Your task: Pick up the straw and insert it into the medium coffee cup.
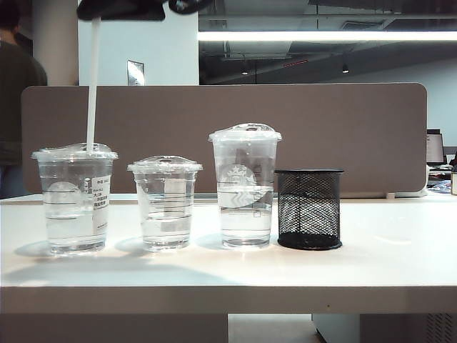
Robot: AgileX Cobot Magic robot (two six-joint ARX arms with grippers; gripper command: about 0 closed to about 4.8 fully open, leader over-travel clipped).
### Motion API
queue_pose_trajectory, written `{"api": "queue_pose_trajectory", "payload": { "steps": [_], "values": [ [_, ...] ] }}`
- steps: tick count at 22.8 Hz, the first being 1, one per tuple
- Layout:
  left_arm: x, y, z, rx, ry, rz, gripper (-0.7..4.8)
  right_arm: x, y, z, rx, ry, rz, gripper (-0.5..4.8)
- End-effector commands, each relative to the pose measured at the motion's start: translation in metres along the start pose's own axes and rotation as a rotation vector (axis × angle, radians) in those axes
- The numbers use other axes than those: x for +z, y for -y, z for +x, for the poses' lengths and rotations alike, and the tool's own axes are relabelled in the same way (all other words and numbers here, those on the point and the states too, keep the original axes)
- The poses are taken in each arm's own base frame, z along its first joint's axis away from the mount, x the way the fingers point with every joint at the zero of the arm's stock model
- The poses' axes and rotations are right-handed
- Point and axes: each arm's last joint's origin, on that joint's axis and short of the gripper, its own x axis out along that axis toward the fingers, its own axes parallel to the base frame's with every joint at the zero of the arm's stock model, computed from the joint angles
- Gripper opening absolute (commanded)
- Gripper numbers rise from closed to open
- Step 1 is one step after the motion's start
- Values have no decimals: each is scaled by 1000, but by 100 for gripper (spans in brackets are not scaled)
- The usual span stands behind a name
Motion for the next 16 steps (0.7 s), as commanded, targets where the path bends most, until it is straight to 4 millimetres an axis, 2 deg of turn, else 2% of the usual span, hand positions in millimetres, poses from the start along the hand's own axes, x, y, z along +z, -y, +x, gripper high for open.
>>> {"api": "queue_pose_trajectory", "payload": {
  "steps": [1,9,10,14,16],
  "values": [
    [0,0,0,1,0,4,-4,0,1,2,-3,6,3,-1],
    [0,0,0,1,0,4,-4,-15,5,19,-14,11,3,9],
    [0,0,0,1,0,4,-4,-17,6,22,-15,16,3,34],
    [0,0,0,0,0,4,-3,-26,7,34,-22,43,-3,214],
    [0,0,0,0,0,4,-4,-31,8,39,-24,49,-3,286]
  ]
}}
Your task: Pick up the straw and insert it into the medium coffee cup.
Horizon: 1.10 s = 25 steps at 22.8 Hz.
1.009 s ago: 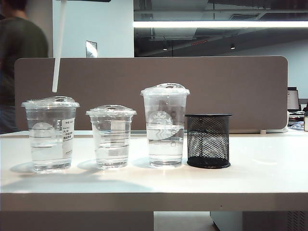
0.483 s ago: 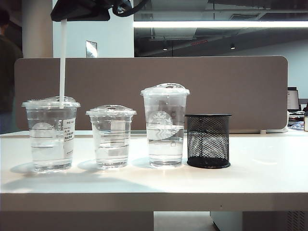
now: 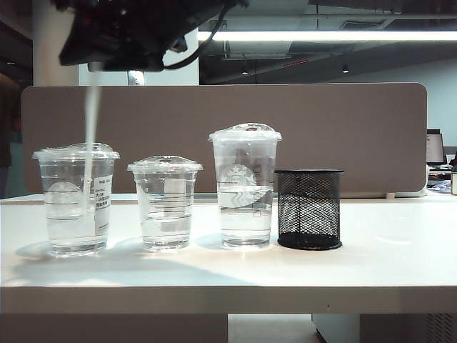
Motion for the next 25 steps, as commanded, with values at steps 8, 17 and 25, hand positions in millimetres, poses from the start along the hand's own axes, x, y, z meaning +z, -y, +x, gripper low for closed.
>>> {"api": "queue_pose_trajectory", "payload": {
  "steps": [8,17,25],
  "values": [
    [0,0,0,0,-1,4,-4,2,1,11,-23,127,-22,474],
    [1,0,0,1,5,5,-4,72,1,-60,-73,249,-42,324],
    [9,-5,17,6,80,22,-4,104,-5,-158,-201,207,-56,-6]
  ]
}}
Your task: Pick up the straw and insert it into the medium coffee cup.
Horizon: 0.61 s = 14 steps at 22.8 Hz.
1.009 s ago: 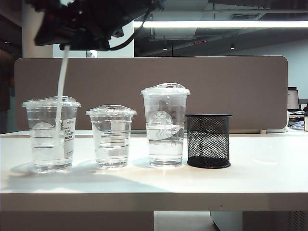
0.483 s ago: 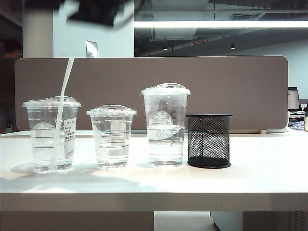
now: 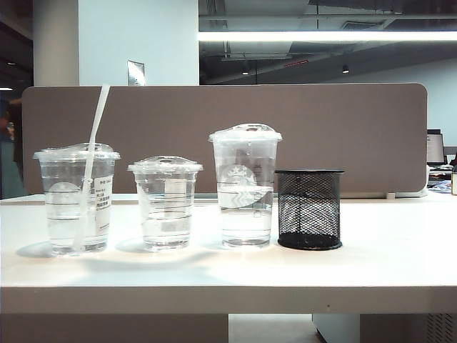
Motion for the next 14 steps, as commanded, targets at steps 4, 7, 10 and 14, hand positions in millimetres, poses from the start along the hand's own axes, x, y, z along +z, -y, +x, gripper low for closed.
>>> {"api": "queue_pose_trajectory", "payload": {
  "steps": [4,7,10,14],
  "values": [
    [7,-7,34,-51,94,25,-4,14,0,-80,-138,108,-8,-6],
    [6,-13,72,-122,176,3,-4,-6,-6,-139,-222,183,19,-6],
    [2,-18,93,-121,211,-10,-4,-27,-12,-169,-246,220,26,-6],
    [-10,-24,126,-116,272,-12,-4,-58,-20,-199,-275,244,33,-6]
  ]
}}
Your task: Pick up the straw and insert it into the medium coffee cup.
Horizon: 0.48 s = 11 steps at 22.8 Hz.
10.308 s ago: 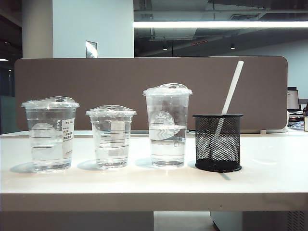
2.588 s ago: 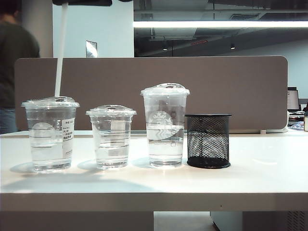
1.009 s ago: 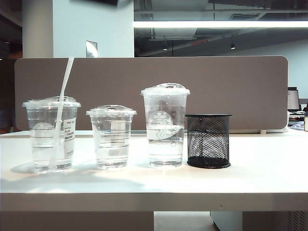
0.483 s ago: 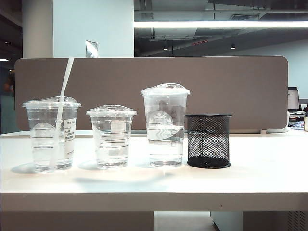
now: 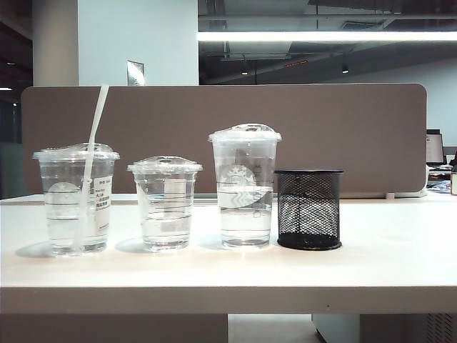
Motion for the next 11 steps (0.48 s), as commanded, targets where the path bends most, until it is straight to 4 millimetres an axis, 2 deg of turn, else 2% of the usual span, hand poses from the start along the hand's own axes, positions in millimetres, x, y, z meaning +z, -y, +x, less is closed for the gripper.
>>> {"api": "queue_pose_trajectory", "payload": {
  "steps": [1,4,11],
  "values": [
    [-16,-10,28,1,105,-2,-4,-23,0,-31,-21,24,12,-5],
    [-45,-18,53,1,140,-15,-4,-48,-1,-57,-19,12,10,-6],
    [-98,-24,78,7,86,-39,-4,-90,-6,-82,-7,-23,9,-6]
  ]
}}
